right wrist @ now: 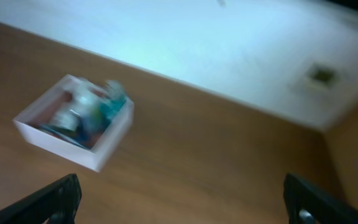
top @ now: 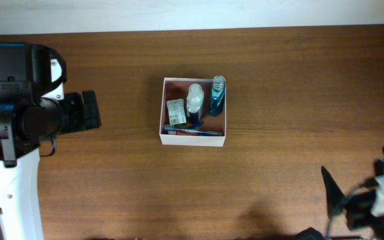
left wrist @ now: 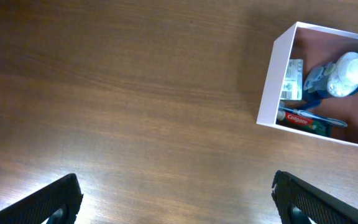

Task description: Pack container

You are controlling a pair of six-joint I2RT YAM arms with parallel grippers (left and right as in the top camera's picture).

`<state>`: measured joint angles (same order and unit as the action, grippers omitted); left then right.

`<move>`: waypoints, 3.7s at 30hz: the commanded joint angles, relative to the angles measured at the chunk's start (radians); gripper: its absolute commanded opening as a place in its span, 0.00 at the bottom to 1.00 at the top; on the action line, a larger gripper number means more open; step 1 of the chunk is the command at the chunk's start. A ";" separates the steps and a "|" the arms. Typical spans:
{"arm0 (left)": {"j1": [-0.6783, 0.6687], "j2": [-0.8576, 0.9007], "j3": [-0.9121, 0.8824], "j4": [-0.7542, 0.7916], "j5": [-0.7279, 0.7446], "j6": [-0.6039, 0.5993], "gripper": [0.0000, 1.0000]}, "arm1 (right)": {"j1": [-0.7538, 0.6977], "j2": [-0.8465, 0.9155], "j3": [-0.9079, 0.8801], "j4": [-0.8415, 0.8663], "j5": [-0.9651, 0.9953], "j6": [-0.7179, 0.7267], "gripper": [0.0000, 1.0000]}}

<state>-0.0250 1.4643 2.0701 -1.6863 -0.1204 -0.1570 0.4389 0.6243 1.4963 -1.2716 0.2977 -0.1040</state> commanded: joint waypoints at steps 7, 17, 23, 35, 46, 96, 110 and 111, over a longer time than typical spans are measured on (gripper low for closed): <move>0.002 0.000 -0.001 0.002 0.000 0.009 1.00 | -0.390 -0.248 -0.645 0.342 -0.292 0.016 0.99; 0.002 0.000 -0.001 0.002 0.000 0.009 1.00 | -0.487 -0.526 -1.113 0.548 -0.468 0.016 0.99; 0.002 0.000 -0.001 0.002 0.000 0.009 1.00 | -0.487 -0.613 -1.239 0.581 -0.471 0.016 0.99; 0.002 0.000 -0.001 0.002 0.000 0.009 1.00 | -0.486 -0.618 -1.332 0.580 -0.459 0.016 0.99; 0.002 0.000 -0.001 0.002 0.000 0.009 1.00 | -0.486 -0.618 -1.332 0.580 -0.459 0.016 0.99; 0.050 -1.337 -1.940 1.236 -0.034 0.095 1.00 | -0.486 -0.618 -1.332 0.580 -0.460 0.016 0.99; 0.052 -1.458 -1.942 1.248 -0.034 0.095 1.00 | -0.486 -0.618 -1.332 0.580 -0.460 0.016 0.99; 0.052 -1.458 -1.942 1.248 -0.034 0.095 1.00 | -0.486 -0.618 -1.332 0.580 -0.459 0.016 0.99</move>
<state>0.0204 0.0170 0.1364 -0.4435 -0.1616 -0.0746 -0.0399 0.0139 0.1699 -0.6941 -0.1566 -0.1001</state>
